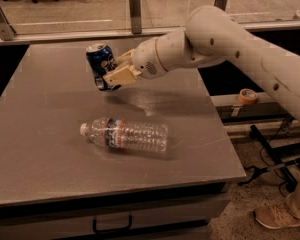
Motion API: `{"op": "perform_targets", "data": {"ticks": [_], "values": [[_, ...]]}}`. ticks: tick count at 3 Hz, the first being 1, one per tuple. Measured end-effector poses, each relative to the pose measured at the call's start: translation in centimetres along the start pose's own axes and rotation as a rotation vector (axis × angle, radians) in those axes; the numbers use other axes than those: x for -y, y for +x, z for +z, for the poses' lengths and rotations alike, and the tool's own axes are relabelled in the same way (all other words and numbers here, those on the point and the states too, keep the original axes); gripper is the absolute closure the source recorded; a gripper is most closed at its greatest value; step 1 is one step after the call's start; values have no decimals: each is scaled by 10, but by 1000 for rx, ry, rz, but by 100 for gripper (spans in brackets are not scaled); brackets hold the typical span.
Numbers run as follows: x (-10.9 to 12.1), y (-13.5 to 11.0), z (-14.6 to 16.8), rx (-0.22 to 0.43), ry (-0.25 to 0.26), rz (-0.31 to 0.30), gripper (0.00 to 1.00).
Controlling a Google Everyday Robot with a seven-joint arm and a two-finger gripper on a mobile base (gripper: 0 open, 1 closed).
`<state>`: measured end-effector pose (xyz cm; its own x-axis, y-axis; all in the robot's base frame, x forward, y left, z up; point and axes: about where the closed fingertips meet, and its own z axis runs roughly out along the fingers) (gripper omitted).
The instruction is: Knock pepsi can over
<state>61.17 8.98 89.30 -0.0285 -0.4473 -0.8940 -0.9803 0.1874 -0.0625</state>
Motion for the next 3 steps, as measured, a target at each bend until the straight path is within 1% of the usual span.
{"op": "perform_targets", "data": {"ticks": [1,2,3], "values": [[10,-15,-9,-238,-12,-58,100],[27,-18,-11,-442,-14,-119,100],[21,-8,-5,-662,-87,-186,82]]}}
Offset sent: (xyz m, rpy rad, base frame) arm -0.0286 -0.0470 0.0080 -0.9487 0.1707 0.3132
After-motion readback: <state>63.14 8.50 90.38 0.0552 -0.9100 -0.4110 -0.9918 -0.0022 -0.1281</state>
